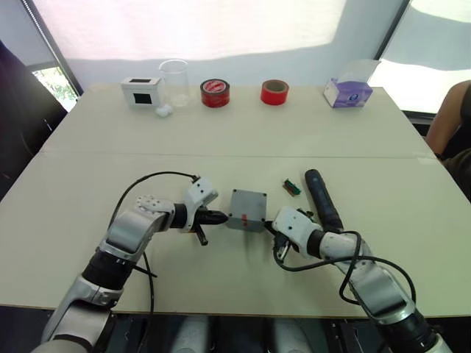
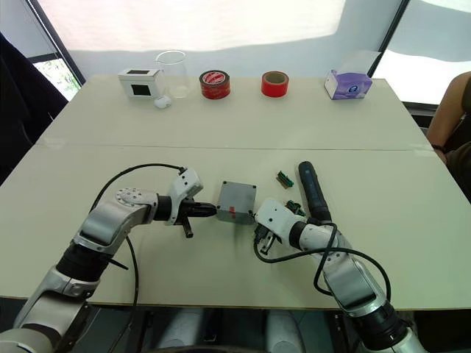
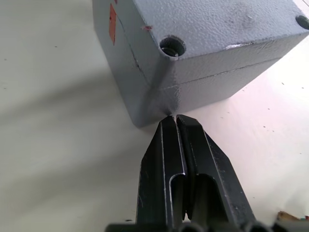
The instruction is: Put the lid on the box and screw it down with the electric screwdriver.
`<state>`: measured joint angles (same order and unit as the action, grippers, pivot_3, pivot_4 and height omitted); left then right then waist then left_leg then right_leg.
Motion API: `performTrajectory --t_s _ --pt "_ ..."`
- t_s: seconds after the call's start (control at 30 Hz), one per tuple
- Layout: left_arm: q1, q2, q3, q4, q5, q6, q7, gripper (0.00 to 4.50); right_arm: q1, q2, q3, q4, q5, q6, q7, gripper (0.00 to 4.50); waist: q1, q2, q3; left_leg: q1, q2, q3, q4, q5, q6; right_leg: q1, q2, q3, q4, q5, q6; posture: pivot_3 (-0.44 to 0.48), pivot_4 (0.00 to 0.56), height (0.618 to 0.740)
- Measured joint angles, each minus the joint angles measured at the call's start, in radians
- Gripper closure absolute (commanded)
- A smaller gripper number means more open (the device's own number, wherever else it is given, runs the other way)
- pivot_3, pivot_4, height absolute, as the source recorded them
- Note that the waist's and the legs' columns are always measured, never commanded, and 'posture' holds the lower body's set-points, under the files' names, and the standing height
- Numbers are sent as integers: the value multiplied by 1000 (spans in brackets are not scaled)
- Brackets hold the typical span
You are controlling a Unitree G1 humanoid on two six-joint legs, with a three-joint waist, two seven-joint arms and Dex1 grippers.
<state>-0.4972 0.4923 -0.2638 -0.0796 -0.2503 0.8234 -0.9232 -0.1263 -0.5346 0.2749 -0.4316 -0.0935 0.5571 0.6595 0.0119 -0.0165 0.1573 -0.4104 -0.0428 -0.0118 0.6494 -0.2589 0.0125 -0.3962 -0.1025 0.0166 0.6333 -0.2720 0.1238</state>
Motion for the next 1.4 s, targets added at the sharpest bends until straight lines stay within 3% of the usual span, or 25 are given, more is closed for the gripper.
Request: performTrajectory --t_s 0.23,0.33,0.57,0.67,0.73,0.93,1.17,1.33,1.4 --pt "4 6 3 -4 9 -45 25 4500 4 -8 -41 -19 39 11 15 4475 0 0 0 0 0 0 0 0 0 0 0 0 -1 0 0 0 150 740" --pt "2 24 63 -4 21 -133 63 4500 14 -21 -178 -93 129 88 34 4475 1 0 0 0 0 0 -1 0 0 0 0 0 -1 0 0 0 150 740" --pt "-173 113 202 -64 -177 -14 -72 4500 -2 -61 -459 -216 367 356 63 4475 0 1 1 -1 0 -3 -1 0 0 1 -1 -1 -3 0 0 0 150 740" --pt "-177 132 175 -101 -206 4 -115 4500 0 -90 -490 -215 411 423 59 3838 -2 1 2 -2 0 -3 -2 0 0 0 -1 -1 -3 0 0 0 150 740" --pt "-176 148 138 -142 -220 5 -153 4500 5 -136 -505 -205 422 450 59 3165 -1 2 3 -2 0 -2 -2 0 0 0 -1 -1 -3 0 -1 0 150 740" --pt "-145 194 43 -256 -226 -12 -230 4500 8 -191 -490 -190 463 483 63 768 -2 3 3 -2 0 -2 -2 0 0 0 -1 -1 -3 -1 -3 0 150 740" --pt "-87 212 19 -281 -193 -51 -202 4500 13 -235 -413 -164 459 450 52 768 1 2 3 -2 0 -2 -1 0 0 1 -1 -1 -3 -1 -3 0 150 740" --pt "-76 216 14 -299 -181 -72 -187 4500 13 -265 -371 -127 441 404 48 2063 0 2 3 -2 0 -2 -1 0 0 1 0 -1 -3 -1 -3 0 150 740" --pt "-76 216 11 -305 -173 -76 -179 4500 12 -270 -353 -104 427 391 38 2063 0 2 3 -2 0 -2 -1 0 0 1 0 -1 -3 -1 -3 0 150 740"
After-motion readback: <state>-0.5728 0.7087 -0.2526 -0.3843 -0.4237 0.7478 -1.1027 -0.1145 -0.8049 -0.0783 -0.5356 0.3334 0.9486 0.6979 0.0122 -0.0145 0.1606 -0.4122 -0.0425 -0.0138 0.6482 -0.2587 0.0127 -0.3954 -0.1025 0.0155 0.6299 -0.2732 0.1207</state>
